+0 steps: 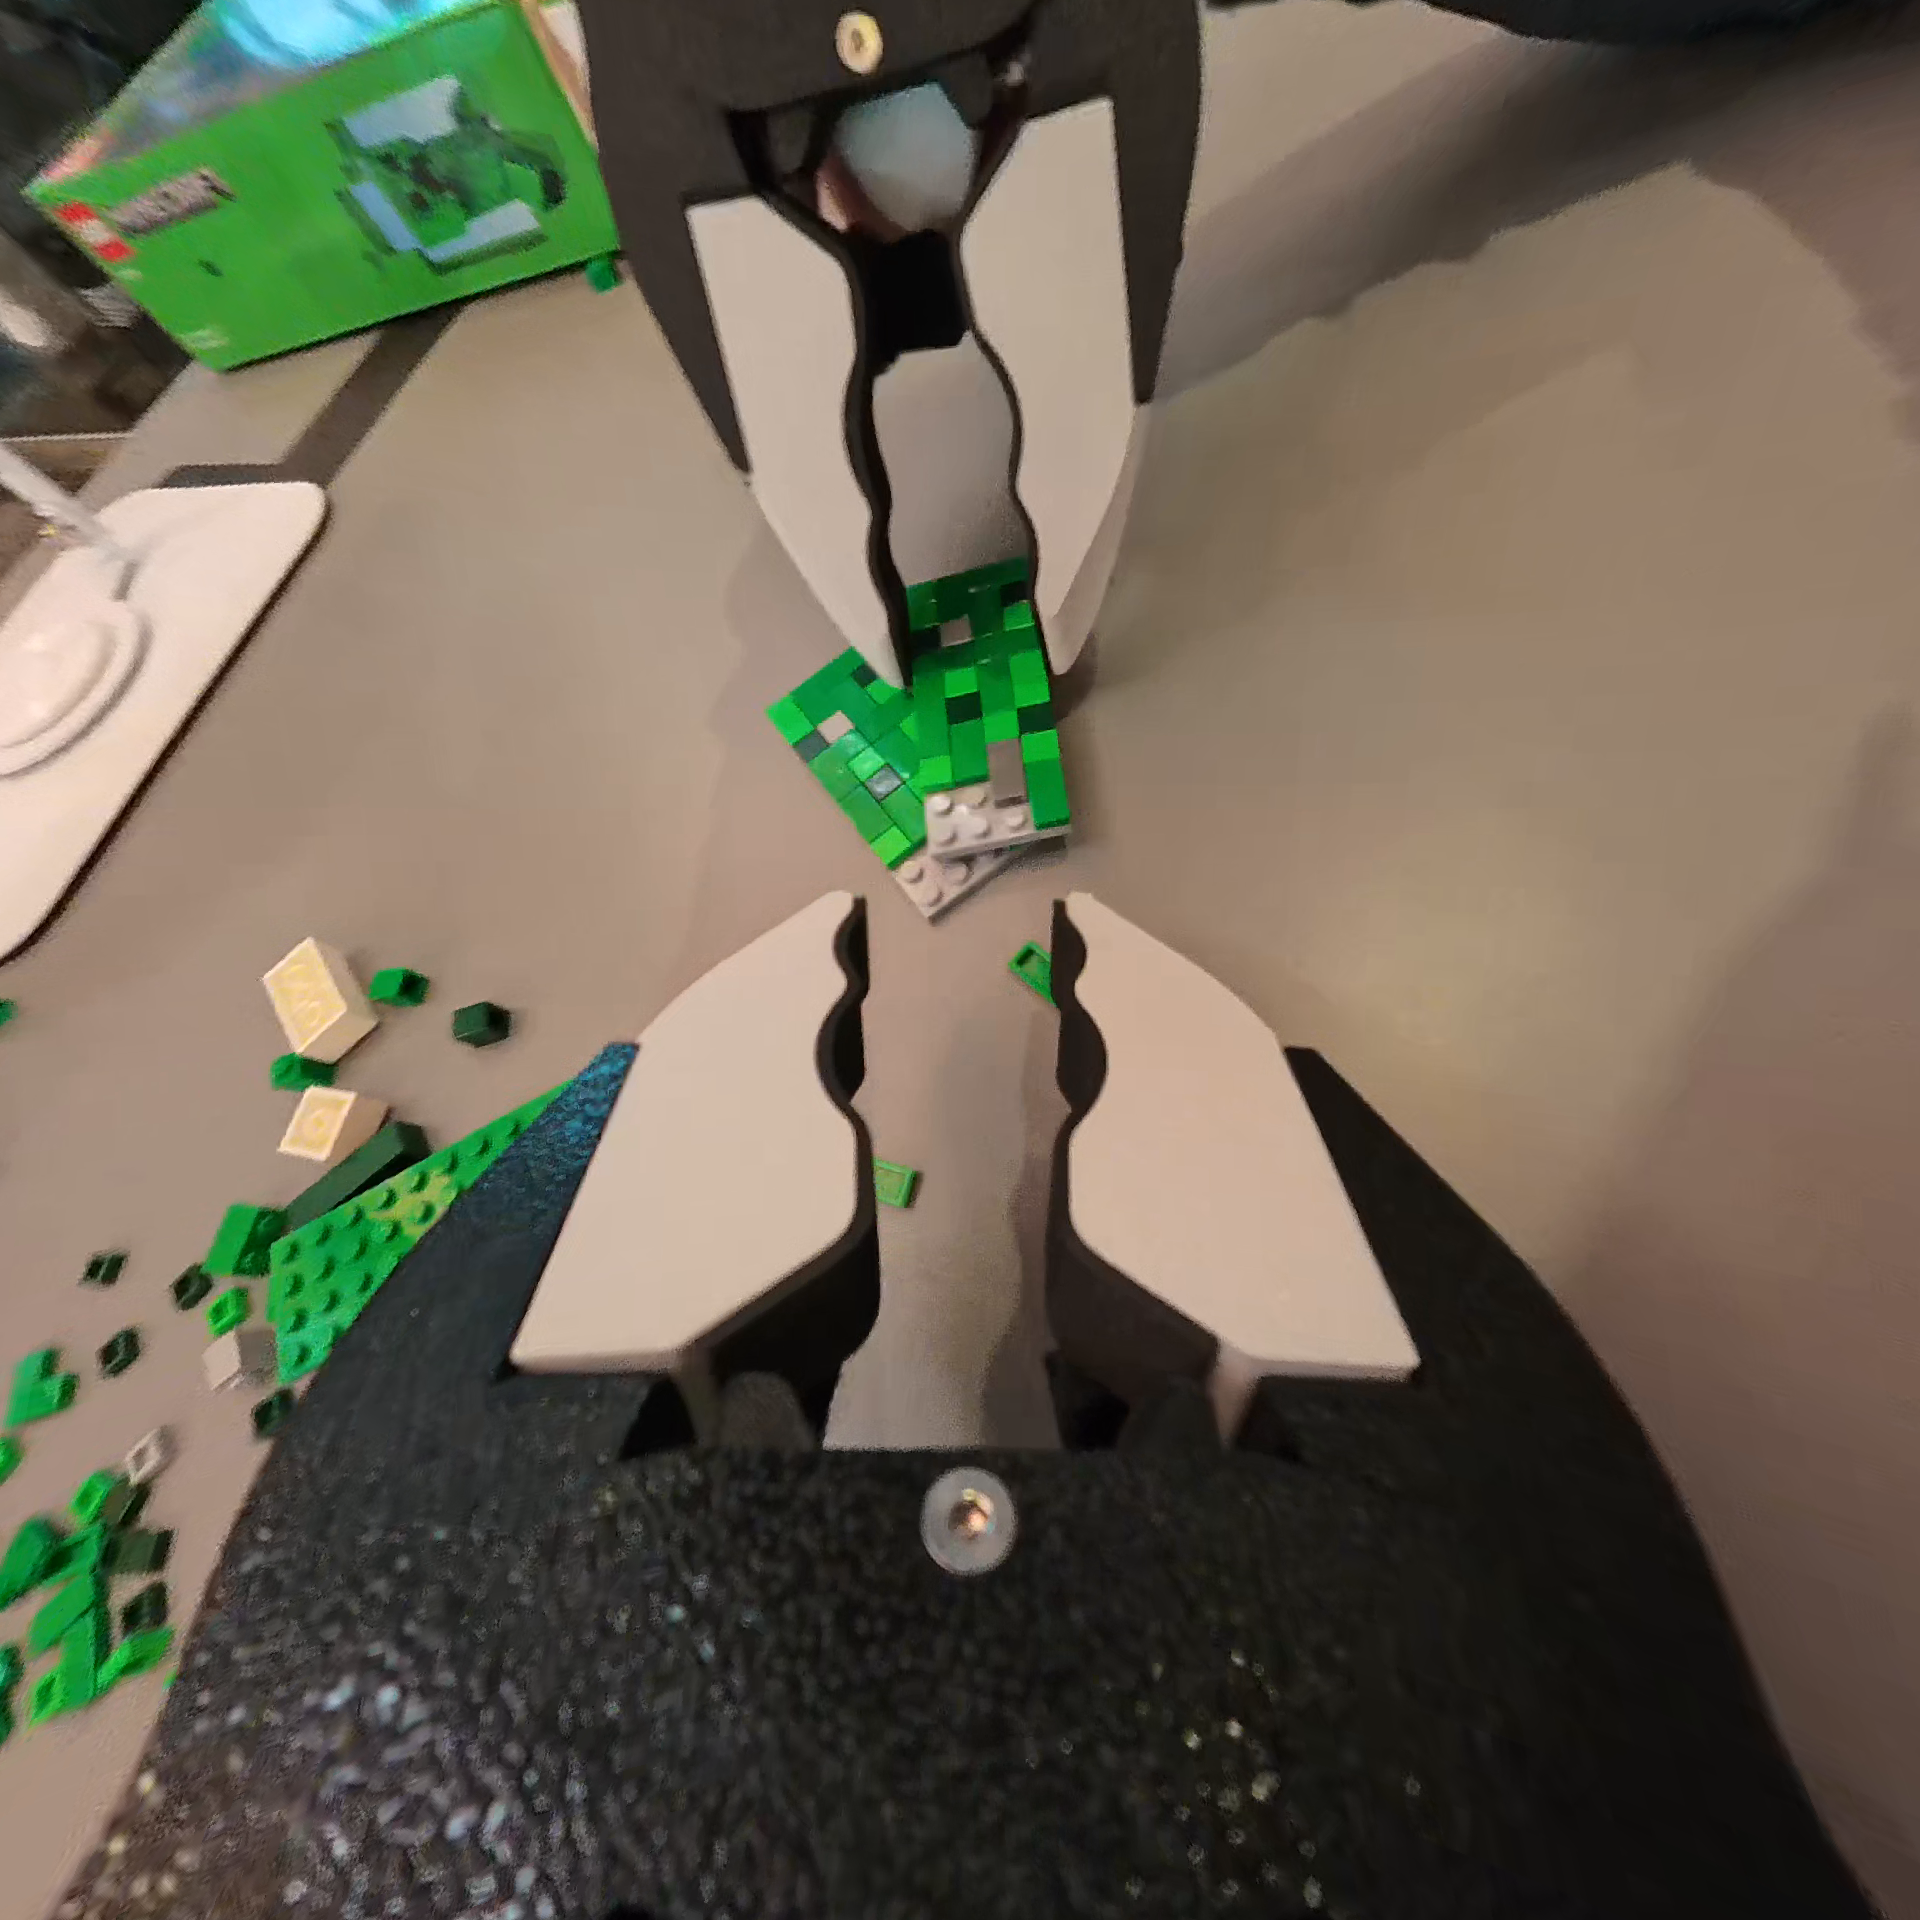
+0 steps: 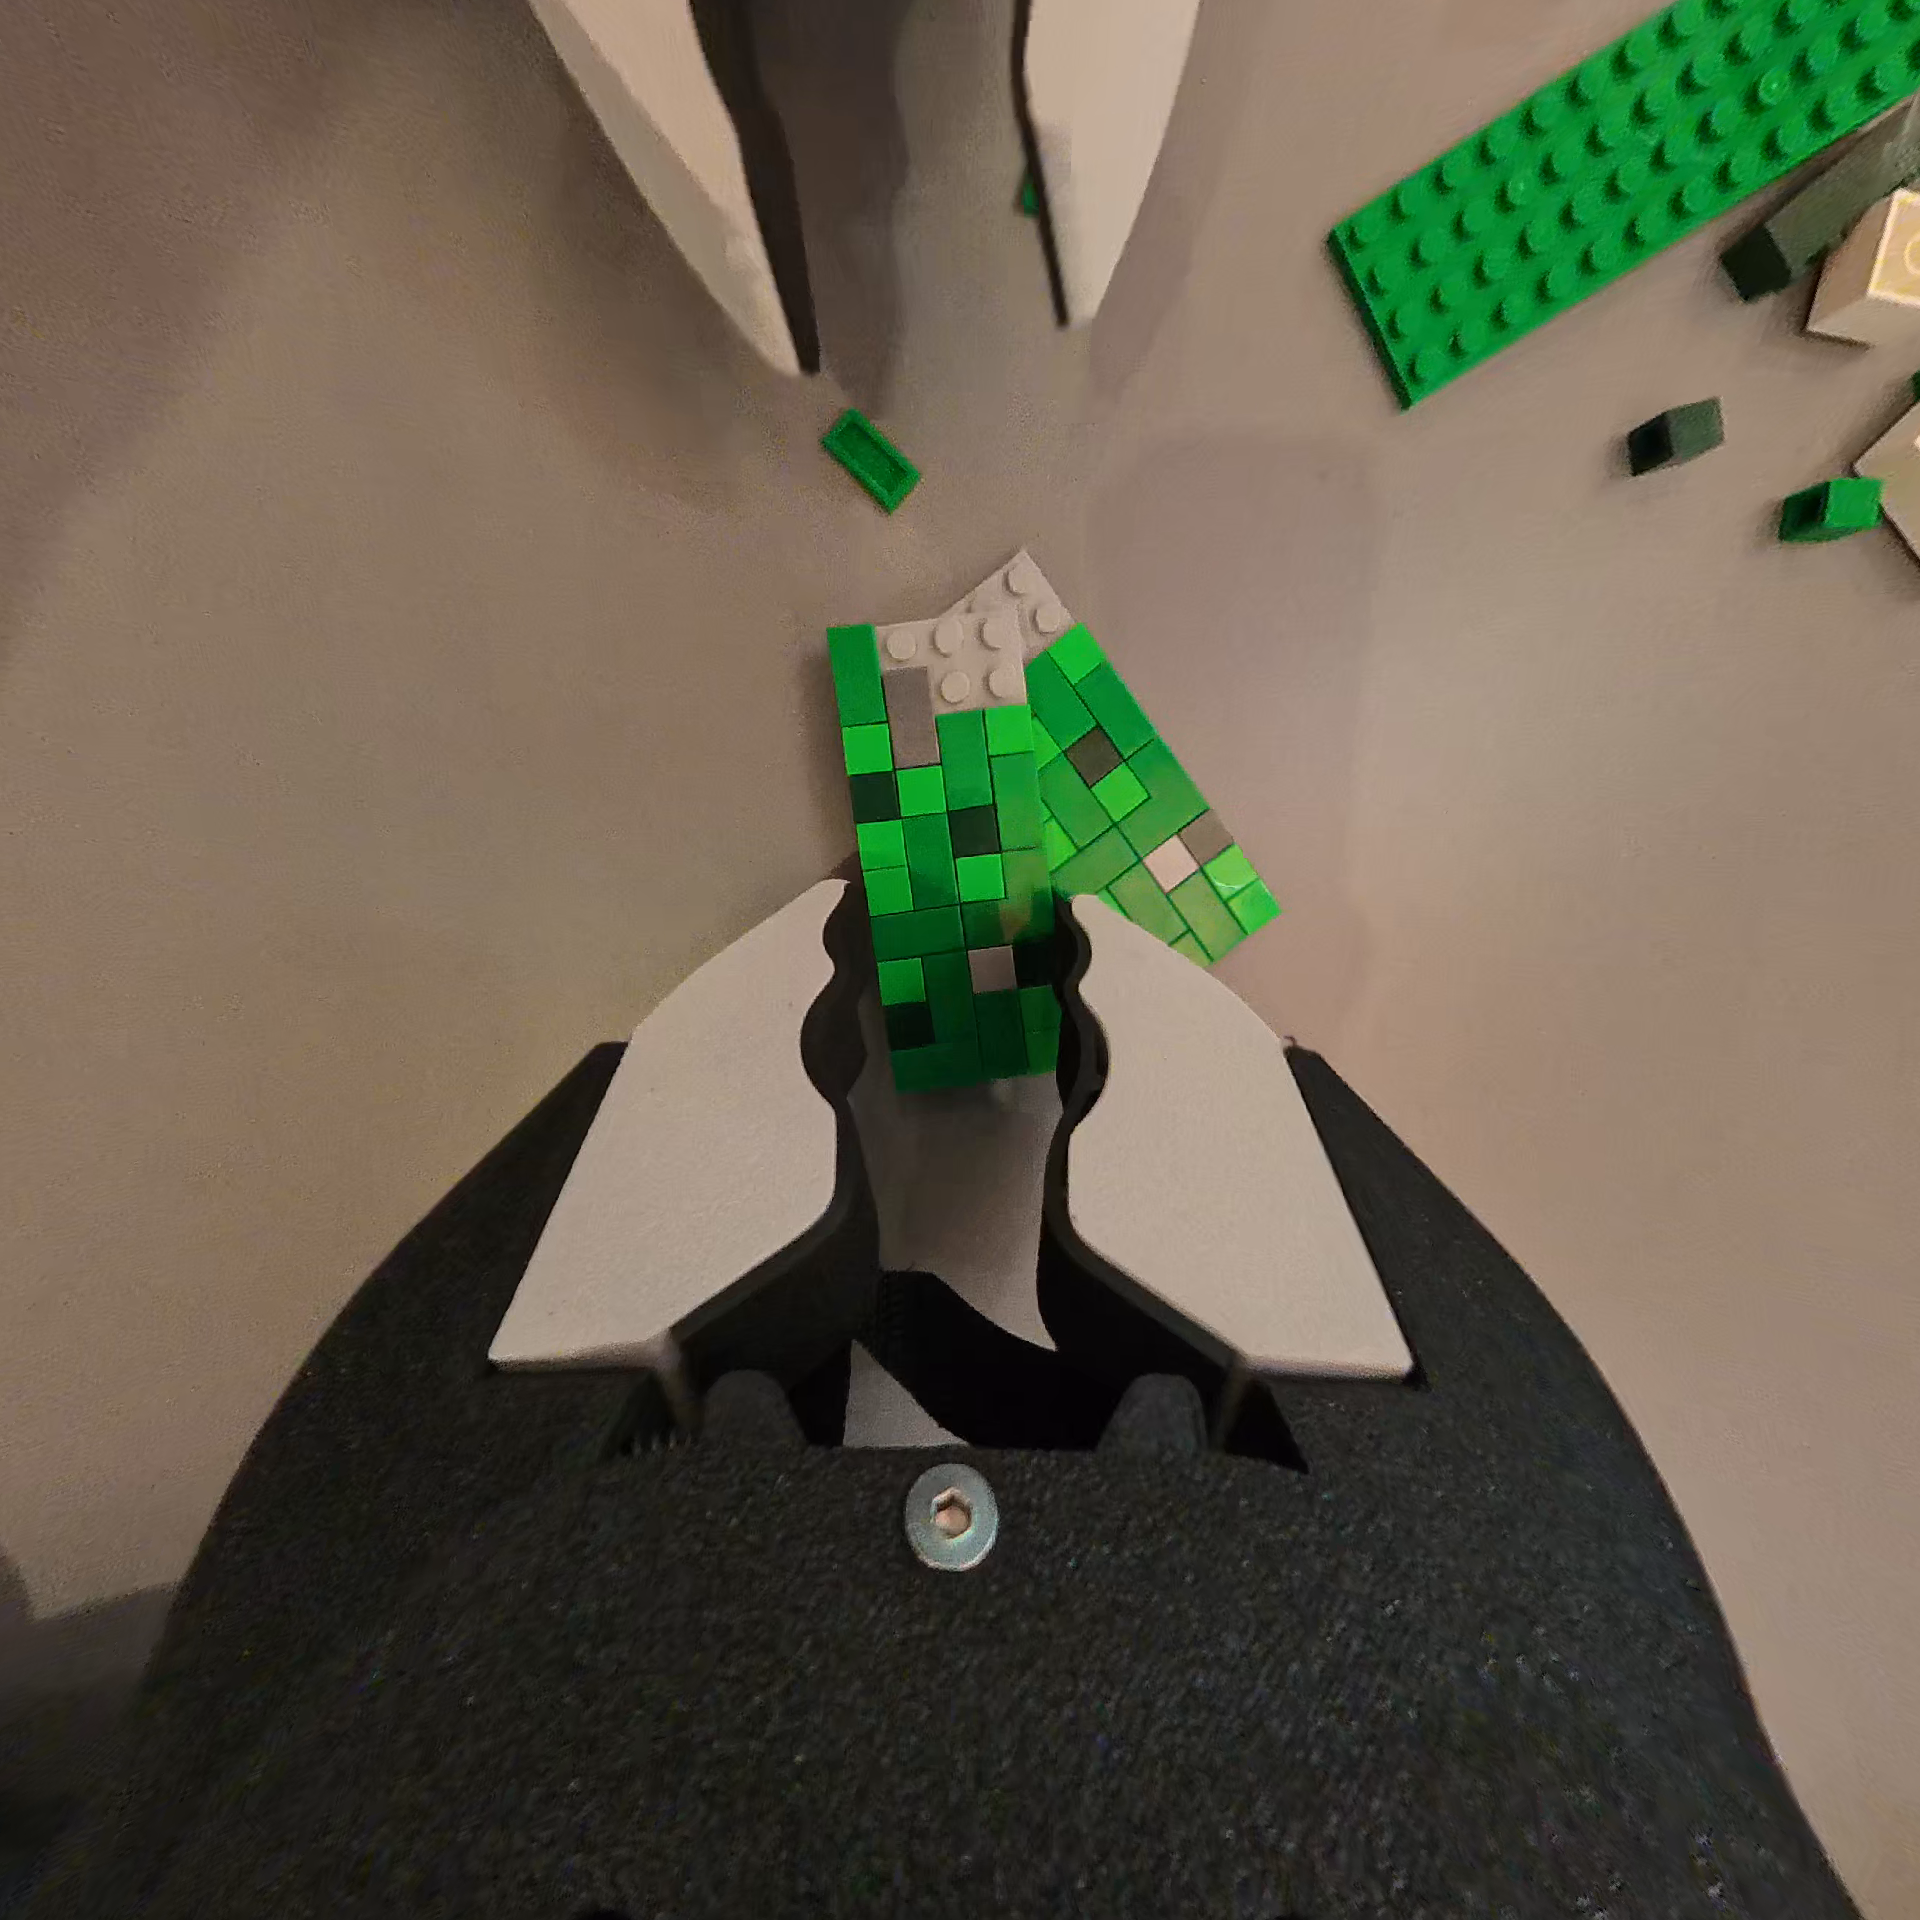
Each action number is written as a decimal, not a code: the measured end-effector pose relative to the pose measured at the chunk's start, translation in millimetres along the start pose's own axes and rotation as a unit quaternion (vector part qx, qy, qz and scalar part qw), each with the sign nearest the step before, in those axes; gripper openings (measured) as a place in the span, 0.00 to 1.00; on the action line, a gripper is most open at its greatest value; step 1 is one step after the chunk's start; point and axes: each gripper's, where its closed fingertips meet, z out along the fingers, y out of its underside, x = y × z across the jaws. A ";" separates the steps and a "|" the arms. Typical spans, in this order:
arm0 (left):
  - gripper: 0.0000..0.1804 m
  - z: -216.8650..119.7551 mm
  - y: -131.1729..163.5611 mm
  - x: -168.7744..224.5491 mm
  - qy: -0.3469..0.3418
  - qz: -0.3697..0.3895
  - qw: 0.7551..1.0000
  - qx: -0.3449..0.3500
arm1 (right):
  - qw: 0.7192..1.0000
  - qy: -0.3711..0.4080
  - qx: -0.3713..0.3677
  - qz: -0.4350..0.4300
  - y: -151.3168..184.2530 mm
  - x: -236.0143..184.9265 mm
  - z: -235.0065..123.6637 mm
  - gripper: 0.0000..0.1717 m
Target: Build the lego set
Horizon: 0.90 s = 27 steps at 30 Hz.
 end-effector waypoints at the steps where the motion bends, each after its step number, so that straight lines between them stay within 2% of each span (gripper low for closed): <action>1: 0.19 -2.0 -2.4 -1.0 -0.013 -0.007 1.000 0.006 | 1.000 0.005 0.003 -0.008 -2.1 -1.0 -1.7 0.19; 5: 0.24 -10.4 -13.9 -2.8 -0.075 -0.031 0.995 0.050 | 0.998 0.036 0.049 -0.030 -24.7 -0.3 -14.1 0.19; 7: 0.24 -16.7 -20.9 -6.5 -0.104 -0.076 0.988 0.089 | 0.991 0.087 0.091 -0.038 -42.4 9.0 -25.8 0.19; 9: 0.26 -25.9 -31.4 -11.6 -0.125 -0.145 0.971 0.143 | 0.985 0.115 0.126 -0.007 -58.7 15.6 -37.4 0.19; 11: 0.25 -37.5 -38.7 -21.7 -0.145 -0.244 0.937 0.204 | 0.978 0.144 0.147 0.029 -71.2 22.1 -44.8 0.19; 14: 0.26 -47.0 -47.3 -30.0 -0.125 -0.369 0.872 0.295 | 0.966 0.200 0.161 0.043 -86.3 28.6 -49.4 0.19; 17: 0.23 -50.4 -53.5 -34.4 -0.090 -0.425 0.826 0.359 | 0.961 0.222 0.163 0.035 -98.6 23.4 -47.7 0.19; 20: 0.11 -55.1 -57.6 -35.2 -0.069 -0.438 0.803 0.397 | 0.956 0.239 0.167 0.020 -106.2 16.1 -47.4 0.19; 22: 0.07 -58.9 -55.4 -36.1 -0.068 -0.441 0.799 0.404 | 0.950 0.256 0.181 0.010 -111.2 12.7 -51.6 0.19; 23: 0.03 -59.7 -54.3 -34.8 -0.054 -0.438 0.805 0.398 | 0.949 0.250 0.194 -0.001 -113.9 7.2 -54.8 0.20; 25: 0.03 -59.2 -54.7 -26.8 -0.001 -0.427 0.826 0.368 | 0.953 0.204 0.226 -0.007 -116.8 -5.0 -61.1 0.24; 27: 0.03 -52.7 -52.9 -9.8 0.078 -0.412 0.857 0.299 | 0.960 0.127 0.248 0.021 -115.7 -15.2 -64.0 0.25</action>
